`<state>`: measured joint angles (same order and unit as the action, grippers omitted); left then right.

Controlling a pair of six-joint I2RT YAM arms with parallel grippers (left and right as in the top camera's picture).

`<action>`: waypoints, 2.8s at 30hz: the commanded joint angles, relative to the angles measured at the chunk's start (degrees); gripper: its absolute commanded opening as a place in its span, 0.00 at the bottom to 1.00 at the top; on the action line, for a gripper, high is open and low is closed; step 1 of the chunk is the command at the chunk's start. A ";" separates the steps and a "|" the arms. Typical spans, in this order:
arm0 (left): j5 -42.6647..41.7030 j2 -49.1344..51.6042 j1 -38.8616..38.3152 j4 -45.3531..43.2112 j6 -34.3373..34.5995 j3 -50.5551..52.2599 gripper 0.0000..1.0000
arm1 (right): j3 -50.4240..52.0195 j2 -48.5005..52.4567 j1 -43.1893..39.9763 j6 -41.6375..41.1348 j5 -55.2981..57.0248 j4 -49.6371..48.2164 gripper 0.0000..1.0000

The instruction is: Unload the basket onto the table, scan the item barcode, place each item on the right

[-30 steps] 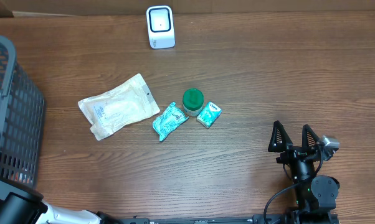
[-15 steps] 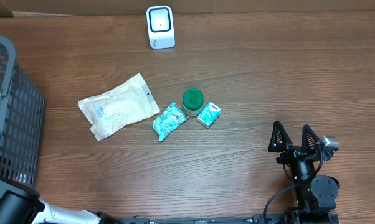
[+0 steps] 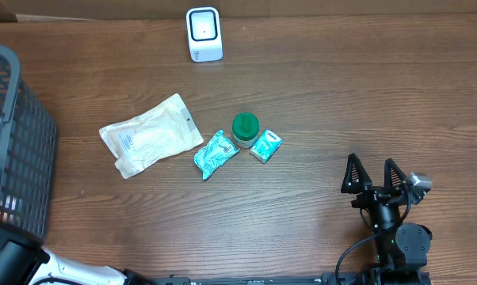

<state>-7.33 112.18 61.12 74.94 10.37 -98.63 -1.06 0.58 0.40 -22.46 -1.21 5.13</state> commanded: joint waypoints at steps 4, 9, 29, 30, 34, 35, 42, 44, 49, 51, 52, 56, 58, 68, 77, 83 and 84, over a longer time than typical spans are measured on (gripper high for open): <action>-12.55 -9.57 -8.07 2.43 3.91 -25.29 0.04 | 0.61 -0.42 -0.15 0.00 0.15 -0.37 1.00; -13.68 -15.23 -18.05 2.23 3.39 -37.77 0.04 | 0.61 -0.42 -0.15 0.00 0.15 -0.37 1.00; -12.98 -9.38 -72.35 10.45 -12.11 -12.09 0.05 | 0.61 -0.42 -0.15 0.00 0.15 -0.37 1.00; -12.81 -8.72 -73.50 8.70 -11.89 -9.90 0.04 | 0.61 -0.42 -0.15 0.00 0.15 -0.39 1.00; -4.94 -7.26 -78.40 -3.23 -5.40 0.26 0.04 | 0.61 -0.42 -0.15 0.00 0.15 -0.37 1.00; -0.98 -7.26 -79.19 -8.02 -4.09 2.95 0.04 | 0.61 -0.42 -0.15 0.00 0.15 -0.37 1.00; 0.55 -6.82 -79.60 -31.89 -6.03 15.04 0.04 | 0.61 -0.42 -0.15 0.00 0.15 -0.37 1.00; 1.03 -6.16 -79.58 -38.18 -6.10 18.38 0.04 | 0.61 -0.42 -0.15 0.00 0.15 -0.39 1.00; 1.73 -2.97 -79.80 -44.33 -6.14 21.29 0.04 | 0.61 -0.42 -0.15 0.00 0.15 -0.37 1.00; 2.67 -1.60 -79.84 -44.39 -6.12 21.29 0.04 | 0.61 -0.42 -0.15 0.00 0.15 -0.37 1.00; 3.06 -0.83 -79.84 -44.54 -6.12 21.29 0.04 | 0.61 -0.42 -0.15 0.00 0.15 -0.37 1.00; 3.28 1.97 -79.87 -45.20 -6.08 21.29 0.24 | 0.61 -0.42 -0.15 0.00 0.15 -0.39 1.00; 3.26 2.25 -79.87 -44.94 -6.03 21.24 0.39 | 0.61 -0.42 -0.15 0.00 0.15 -0.37 1.00; 0.20 -5.77 -75.56 -18.67 -5.22 0.07 0.72 | 0.61 -0.42 -0.15 0.00 0.15 -0.37 1.00; 0.35 -7.85 -69.07 -2.45 -15.02 -13.38 0.93 | 0.61 -0.42 -0.15 0.00 0.15 -0.37 1.00; 6.29 -6.08 -61.35 -5.73 -26.62 -11.87 0.93 | 0.61 -0.42 -0.15 0.00 0.15 -0.39 1.00; 5.70 -4.87 -59.34 -7.82 -28.24 -10.49 0.93 | 0.61 -0.42 -0.15 0.00 0.15 -0.37 1.00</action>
<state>-3.60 104.57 -2.13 69.82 -9.37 -111.15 -1.06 0.58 0.40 -22.46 -1.26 5.15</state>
